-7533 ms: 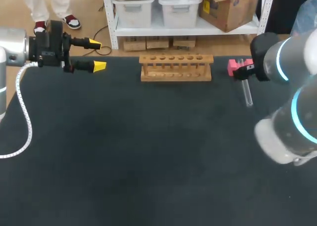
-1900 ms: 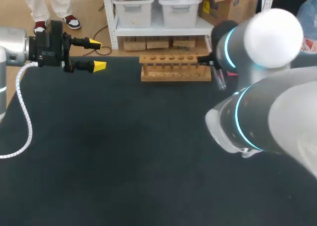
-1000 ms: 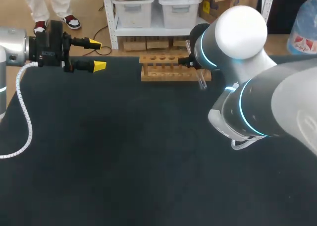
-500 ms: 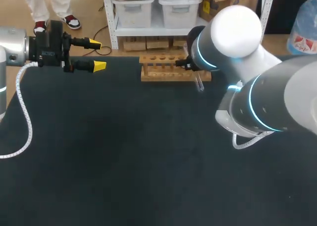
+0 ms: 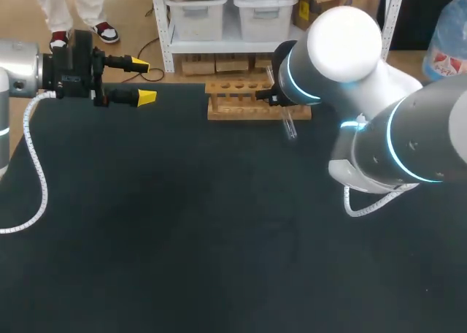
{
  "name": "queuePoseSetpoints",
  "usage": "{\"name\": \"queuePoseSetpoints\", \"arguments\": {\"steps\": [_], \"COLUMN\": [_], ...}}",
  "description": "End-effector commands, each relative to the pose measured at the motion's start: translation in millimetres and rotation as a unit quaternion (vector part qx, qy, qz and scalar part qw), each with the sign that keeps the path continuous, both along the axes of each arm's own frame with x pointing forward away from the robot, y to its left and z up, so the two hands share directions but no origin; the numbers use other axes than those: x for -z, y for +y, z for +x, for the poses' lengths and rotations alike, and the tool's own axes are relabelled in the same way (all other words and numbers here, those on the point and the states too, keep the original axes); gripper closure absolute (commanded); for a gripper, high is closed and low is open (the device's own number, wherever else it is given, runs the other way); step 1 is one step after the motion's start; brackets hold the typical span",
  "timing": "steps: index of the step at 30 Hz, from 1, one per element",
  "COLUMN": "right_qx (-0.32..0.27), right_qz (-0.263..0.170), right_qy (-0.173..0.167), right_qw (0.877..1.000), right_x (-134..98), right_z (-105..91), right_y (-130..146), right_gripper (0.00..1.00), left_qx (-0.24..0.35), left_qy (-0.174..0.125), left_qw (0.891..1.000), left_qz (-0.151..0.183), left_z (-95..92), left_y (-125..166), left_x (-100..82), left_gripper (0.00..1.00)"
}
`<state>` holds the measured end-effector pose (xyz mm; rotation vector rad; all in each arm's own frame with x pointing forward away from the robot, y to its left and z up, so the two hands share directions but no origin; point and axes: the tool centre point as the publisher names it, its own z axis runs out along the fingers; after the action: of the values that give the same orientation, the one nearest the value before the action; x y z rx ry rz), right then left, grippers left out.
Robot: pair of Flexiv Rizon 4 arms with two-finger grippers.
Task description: Grasp the test tube, adjust it, and insert it.
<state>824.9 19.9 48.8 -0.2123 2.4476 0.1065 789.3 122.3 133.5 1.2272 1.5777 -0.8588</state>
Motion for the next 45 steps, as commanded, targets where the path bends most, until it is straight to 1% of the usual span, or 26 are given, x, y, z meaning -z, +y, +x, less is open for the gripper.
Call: {"name": "queuePoseSetpoints", "arguments": {"steps": [1, 14, 20, 23, 34, 45], "right_qx": [-0.001, -0.013, -0.018, -0.02, -0.013, -0.013], "right_qz": [0.001, 0.013, 0.013, 0.012, 0.011, 0.007], "right_qy": [0.008, 0.035, 0.045, 0.046, 0.03, 0.036], "right_qw": [1.0, 0.999, 0.999, 0.999, 0.999, 0.999], "right_x": [1.6, 13.4, 14.2, 13.9, 0.2, 6.9], "right_z": [2.7, 2.3, 4.4, 5.1, 0.0, 4.8], "right_y": [1.8, 7.4, 7.0, 6.8, 2.9, -1.0], "right_gripper": [1.0, 1.0, 1.0, 1.0, 1.0, 1.0], "left_qx": [-0.002, -0.002, -0.002, -0.002, -0.002, -0.002], "left_qy": [-0.003, -0.003, -0.003, -0.003, -0.003, -0.003], "left_qw": [1.0, 1.0, 1.0, 1.0, 1.0, 1.0], "left_qz": [-0.002, -0.002, -0.002, -0.002, -0.002, -0.002], "left_z": [-1.5, -1.5, -1.5, -1.5, -1.5, -1.5], "left_y": [0.1, 0.1, 0.1, 0.1, 0.1, 0.1], "left_x": [1.0, 1.0, 1.0, 1.0, 1.0, 1.0], "left_gripper": [0.0, 0.0, 0.0, 0.0, 0.0, 0.0]}}
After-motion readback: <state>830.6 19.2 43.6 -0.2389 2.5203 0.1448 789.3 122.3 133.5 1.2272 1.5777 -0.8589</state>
